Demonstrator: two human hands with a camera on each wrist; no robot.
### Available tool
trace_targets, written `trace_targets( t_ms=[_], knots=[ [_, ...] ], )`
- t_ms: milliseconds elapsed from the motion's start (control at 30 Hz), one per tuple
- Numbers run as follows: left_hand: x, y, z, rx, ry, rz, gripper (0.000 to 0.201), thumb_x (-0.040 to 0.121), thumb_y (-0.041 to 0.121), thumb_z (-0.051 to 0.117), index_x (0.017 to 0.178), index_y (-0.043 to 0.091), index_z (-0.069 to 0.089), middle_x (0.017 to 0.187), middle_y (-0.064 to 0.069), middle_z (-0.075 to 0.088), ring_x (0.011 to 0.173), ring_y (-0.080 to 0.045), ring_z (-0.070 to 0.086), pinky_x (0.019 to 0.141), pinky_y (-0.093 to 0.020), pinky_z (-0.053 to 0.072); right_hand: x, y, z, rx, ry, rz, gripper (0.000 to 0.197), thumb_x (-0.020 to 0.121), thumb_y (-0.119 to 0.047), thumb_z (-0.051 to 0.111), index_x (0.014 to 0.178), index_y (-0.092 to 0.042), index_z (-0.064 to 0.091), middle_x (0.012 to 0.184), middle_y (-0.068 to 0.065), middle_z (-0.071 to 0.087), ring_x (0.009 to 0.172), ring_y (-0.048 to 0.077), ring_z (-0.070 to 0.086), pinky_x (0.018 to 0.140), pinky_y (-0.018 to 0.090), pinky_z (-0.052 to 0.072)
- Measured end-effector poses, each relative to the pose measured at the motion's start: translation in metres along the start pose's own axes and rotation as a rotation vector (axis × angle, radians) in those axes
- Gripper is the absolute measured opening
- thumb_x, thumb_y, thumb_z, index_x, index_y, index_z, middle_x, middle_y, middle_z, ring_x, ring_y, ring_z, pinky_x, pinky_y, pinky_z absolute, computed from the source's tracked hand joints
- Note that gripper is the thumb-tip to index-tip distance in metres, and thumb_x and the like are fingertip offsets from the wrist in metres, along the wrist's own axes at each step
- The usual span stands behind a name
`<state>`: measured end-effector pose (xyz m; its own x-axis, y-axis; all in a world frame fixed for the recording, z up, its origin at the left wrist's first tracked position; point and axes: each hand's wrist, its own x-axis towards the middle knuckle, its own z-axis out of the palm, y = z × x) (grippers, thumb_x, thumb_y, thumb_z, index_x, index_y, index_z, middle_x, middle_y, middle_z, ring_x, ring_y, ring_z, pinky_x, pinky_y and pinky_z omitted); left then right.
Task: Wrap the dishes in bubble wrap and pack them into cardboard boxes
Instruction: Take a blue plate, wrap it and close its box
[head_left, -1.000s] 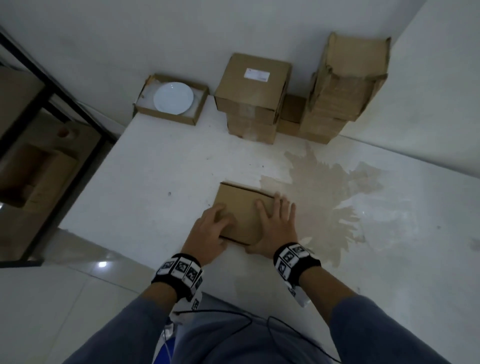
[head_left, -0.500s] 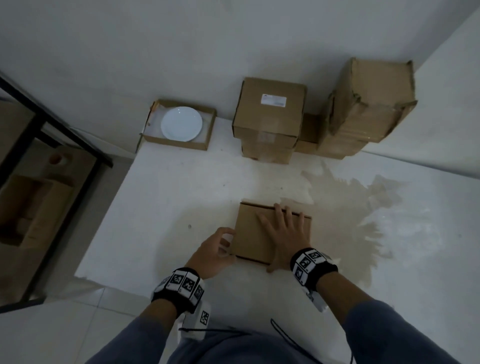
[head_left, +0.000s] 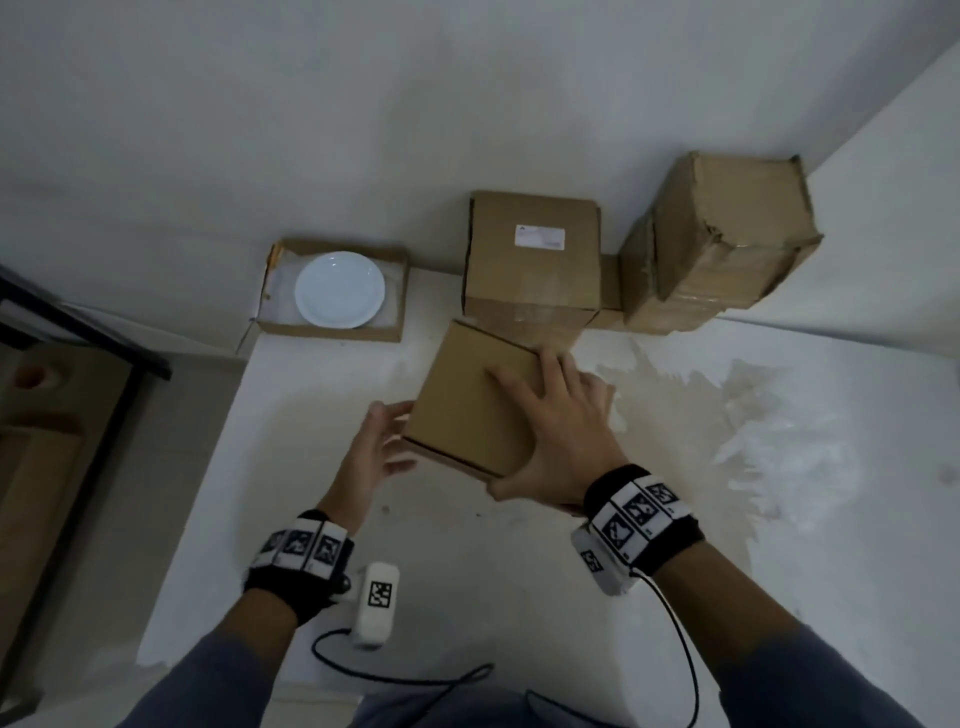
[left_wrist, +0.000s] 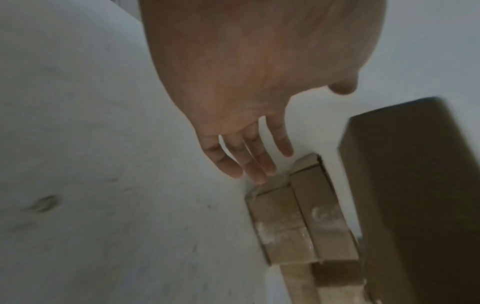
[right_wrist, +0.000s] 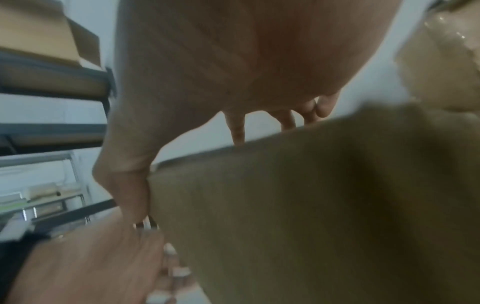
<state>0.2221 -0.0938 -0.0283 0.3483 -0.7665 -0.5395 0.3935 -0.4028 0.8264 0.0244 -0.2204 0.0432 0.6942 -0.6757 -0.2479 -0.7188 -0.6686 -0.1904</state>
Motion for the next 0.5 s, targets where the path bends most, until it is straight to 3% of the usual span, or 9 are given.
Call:
trace_targets(
  t_ms=[133,233,400,500],
  knots=[
    [0.024,0.033,-0.001,-0.010,0.065,0.059,0.031,0.103,0.041,0.040,0.112,0.021,0.062,0.109,-0.005,0.068,0.097,-0.022,0.066,0.085,-0.039,0.047,0.024,-0.006,-0.065,0.016,0.122,-0.025,0.127,0.039,-0.079,0.068,0.148,-0.042,0.014,0.151,0.013,0.016,0.138,0.036,0.016,0.111,0.056,0.018],
    [0.042,0.041,0.004,0.100,0.088,0.110,0.014,0.098,0.018,0.056,0.109,0.017,0.064,0.098,-0.005,0.066,0.092,-0.020,0.063,0.081,-0.034,0.044,0.065,0.010,-0.098,-0.003,0.137,-0.009,0.124,0.037,-0.077,0.067,0.145,-0.042,0.017,0.152,0.013,0.016,0.139,0.038,0.016,0.113,0.058,0.016],
    [0.059,0.044,0.017,0.192,0.061,0.093,0.015,0.091,0.012,0.065,0.105,0.018,0.067,0.096,-0.006,0.067,0.089,-0.017,0.064,0.071,-0.027,0.045,0.139,0.043,-0.117,-0.195,0.075,-0.025,0.124,0.035,-0.076,0.070,0.143,-0.037,0.022,0.155,0.014,0.016,0.142,0.037,0.016,0.115,0.058,0.013],
    [0.060,0.037,0.019,0.261,0.031,0.072,0.016,0.091,0.014,0.065,0.106,0.020,0.068,0.096,-0.005,0.068,0.091,-0.018,0.065,0.071,-0.025,0.046,0.153,0.057,-0.112,-0.272,0.003,-0.047,0.112,0.052,-0.063,0.078,0.146,-0.032,0.025,0.158,0.010,0.017,0.147,0.031,0.013,0.117,0.060,0.004]
  ],
)
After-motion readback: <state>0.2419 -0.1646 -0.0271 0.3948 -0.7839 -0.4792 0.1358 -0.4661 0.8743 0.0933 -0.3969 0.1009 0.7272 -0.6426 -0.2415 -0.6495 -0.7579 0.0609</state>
